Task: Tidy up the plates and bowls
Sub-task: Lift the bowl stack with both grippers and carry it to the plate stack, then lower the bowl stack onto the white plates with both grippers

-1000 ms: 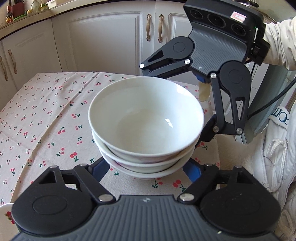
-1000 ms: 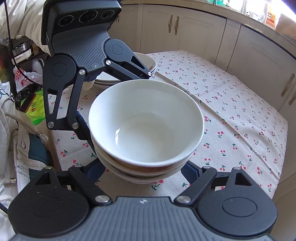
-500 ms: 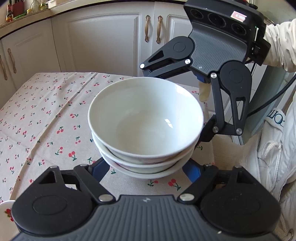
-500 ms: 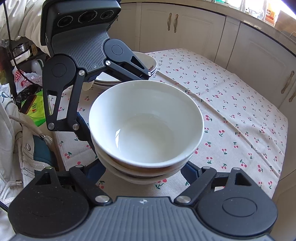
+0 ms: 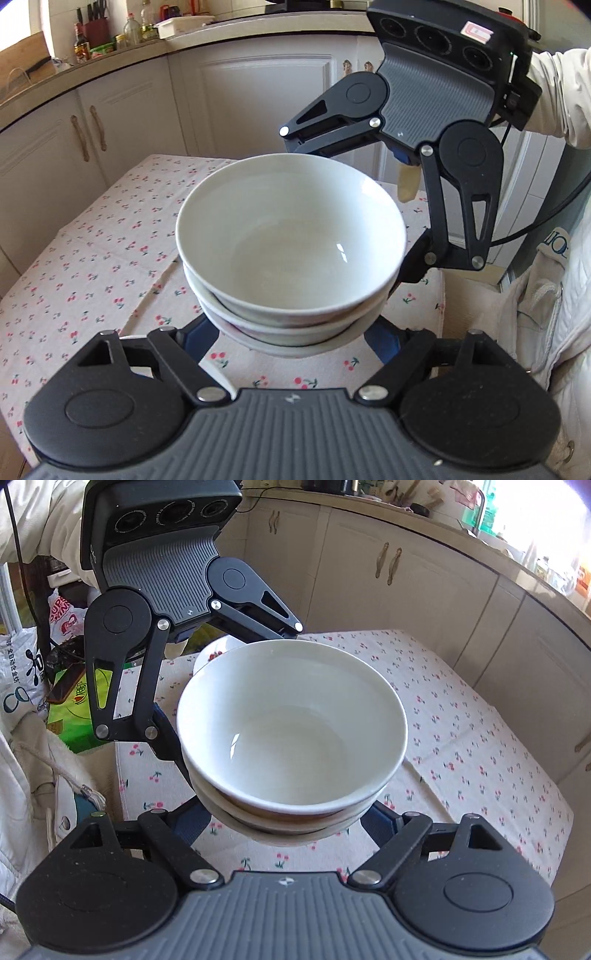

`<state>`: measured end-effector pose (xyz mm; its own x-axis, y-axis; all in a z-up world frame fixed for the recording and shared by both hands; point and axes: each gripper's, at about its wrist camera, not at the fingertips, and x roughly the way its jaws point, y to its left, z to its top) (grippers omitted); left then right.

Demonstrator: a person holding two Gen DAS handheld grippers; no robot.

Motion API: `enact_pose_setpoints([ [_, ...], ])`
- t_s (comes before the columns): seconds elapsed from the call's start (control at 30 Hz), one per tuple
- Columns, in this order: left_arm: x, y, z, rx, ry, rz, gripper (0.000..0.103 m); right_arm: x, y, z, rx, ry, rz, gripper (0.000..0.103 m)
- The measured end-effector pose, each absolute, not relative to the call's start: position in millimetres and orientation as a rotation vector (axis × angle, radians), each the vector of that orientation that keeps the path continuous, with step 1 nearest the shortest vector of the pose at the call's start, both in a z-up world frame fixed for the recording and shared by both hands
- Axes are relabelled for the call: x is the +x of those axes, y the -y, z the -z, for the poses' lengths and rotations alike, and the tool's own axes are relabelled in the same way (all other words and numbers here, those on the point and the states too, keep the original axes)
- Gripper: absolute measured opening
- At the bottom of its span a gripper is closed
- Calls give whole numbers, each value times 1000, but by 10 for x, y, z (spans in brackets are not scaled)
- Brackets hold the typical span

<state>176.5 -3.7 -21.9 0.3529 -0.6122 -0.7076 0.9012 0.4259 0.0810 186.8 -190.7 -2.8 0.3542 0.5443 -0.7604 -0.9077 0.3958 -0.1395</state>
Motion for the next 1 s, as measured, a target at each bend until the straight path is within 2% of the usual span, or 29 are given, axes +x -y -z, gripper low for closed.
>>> enact_pose_setpoints([
  [0.43,1869,-824,154,474,-672,815,85,2336,833,-3,-747,-590,-1179,90],
  [1.0,2178,-1050,431,431,-732,808,85,2652,518,286,-747,-669,-1211,90],
])
